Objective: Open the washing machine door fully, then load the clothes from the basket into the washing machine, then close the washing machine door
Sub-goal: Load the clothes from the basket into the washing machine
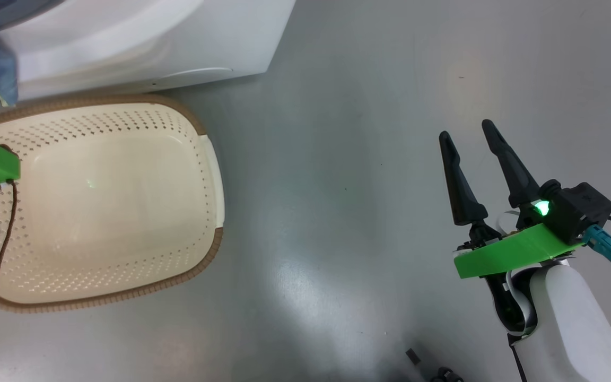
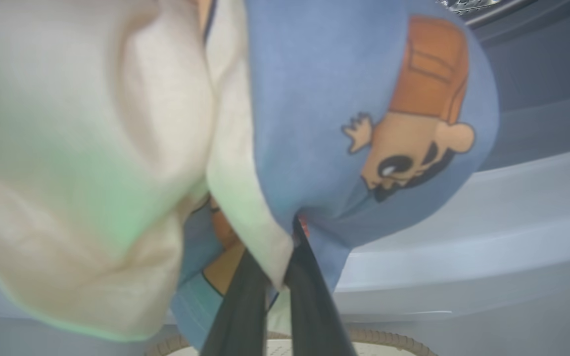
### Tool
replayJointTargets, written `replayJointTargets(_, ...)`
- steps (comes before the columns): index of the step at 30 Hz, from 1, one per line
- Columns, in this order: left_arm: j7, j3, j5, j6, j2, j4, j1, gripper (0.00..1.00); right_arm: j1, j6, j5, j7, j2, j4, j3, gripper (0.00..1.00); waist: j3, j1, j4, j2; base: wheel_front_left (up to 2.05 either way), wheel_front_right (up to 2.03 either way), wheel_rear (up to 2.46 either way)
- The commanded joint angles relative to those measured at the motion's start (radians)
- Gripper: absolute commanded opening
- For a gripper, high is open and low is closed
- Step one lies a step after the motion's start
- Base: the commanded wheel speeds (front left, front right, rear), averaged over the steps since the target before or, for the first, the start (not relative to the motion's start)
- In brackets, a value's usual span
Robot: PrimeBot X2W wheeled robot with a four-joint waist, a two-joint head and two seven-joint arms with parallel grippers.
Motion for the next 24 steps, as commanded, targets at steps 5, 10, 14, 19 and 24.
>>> replayJointTargets(5, -0.005, 0.063, -0.01, -0.001, 0.039, -0.056, 0.015, 0.0, 0.014, 0.002, -0.001, -0.005, 0.008, -0.024, 0.006, 1.0, -0.001, 0.0, 0.017, -0.0001, 0.0, 0.0, 0.0)
replayJointTargets(10, -0.005, 0.161, 0.026, -0.001, -0.003, -0.125, 0.061, 0.0, 0.009, 0.002, 0.0, -0.005, 0.013, -0.024, 0.006, 1.0, -0.006, 0.0, 0.036, -0.0001, 0.0, 0.0, 0.0)
replayJointTargets(14, -0.005, 0.238, 0.082, -0.001, -0.033, -0.198, 0.094, 0.0, 0.007, 0.002, -0.001, -0.005, 0.016, -0.022, 0.007, 1.0, -0.008, 0.0, 0.045, -0.0001, 0.0, 0.0, 0.0)
replayJointTargets(19, -0.005, 0.3, 0.14, -0.001, -0.057, -0.281, 0.106, 0.0, 0.002, 0.002, 0.0, -0.005, 0.018, -0.021, 0.009, 1.0, -0.008, 0.0, 0.048, -0.0001, 0.0, 0.0, 0.0)
replayJointTargets(24, -0.005, 0.3, 0.188, -0.001, -0.061, -0.368, 0.093, 0.0, 0.004, 0.002, 0.006, -0.005, 0.022, -0.017, 0.014, 1.0, -0.014, 0.0, 0.042, -0.0001, 0.0, 0.0, 0.0)
